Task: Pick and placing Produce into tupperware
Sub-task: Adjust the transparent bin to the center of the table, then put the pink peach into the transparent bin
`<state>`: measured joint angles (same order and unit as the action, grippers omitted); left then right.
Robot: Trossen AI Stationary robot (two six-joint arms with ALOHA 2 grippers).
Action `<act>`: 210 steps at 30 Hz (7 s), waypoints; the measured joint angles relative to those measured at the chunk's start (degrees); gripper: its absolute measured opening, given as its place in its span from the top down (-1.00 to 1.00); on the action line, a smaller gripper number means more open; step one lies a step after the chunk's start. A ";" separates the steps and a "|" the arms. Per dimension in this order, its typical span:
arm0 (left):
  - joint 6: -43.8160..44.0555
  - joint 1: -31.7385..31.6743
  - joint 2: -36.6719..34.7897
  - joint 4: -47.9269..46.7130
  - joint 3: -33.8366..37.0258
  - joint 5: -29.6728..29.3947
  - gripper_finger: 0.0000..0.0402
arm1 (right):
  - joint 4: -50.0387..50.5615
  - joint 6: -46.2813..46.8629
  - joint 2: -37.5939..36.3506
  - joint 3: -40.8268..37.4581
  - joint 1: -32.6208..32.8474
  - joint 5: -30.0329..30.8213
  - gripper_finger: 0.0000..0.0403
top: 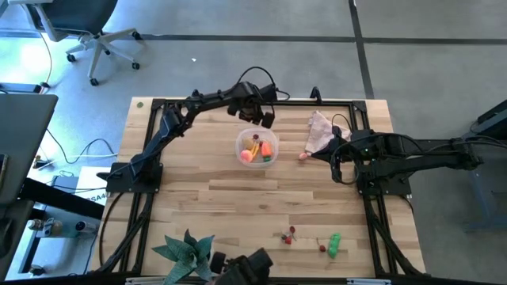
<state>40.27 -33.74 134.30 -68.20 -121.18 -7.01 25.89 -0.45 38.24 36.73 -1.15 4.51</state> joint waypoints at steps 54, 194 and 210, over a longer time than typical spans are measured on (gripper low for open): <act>-2.82 3.58 -5.66 -21.94 -12.22 13.85 0.63 | -0.01 -0.02 0.00 0.00 0.00 0.00 1.00; -50.25 4.50 -70.88 39.55 73.87 22.43 0.89 | 0.00 -0.01 -0.01 0.00 0.00 0.00 1.00; -50.26 4.50 -70.86 39.55 73.87 22.41 0.89 | -2.62 21.20 0.00 0.00 0.00 -0.27 1.00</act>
<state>-9.99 -29.23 63.44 -28.64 -47.31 15.40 23.27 20.75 38.23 36.73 -1.15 4.24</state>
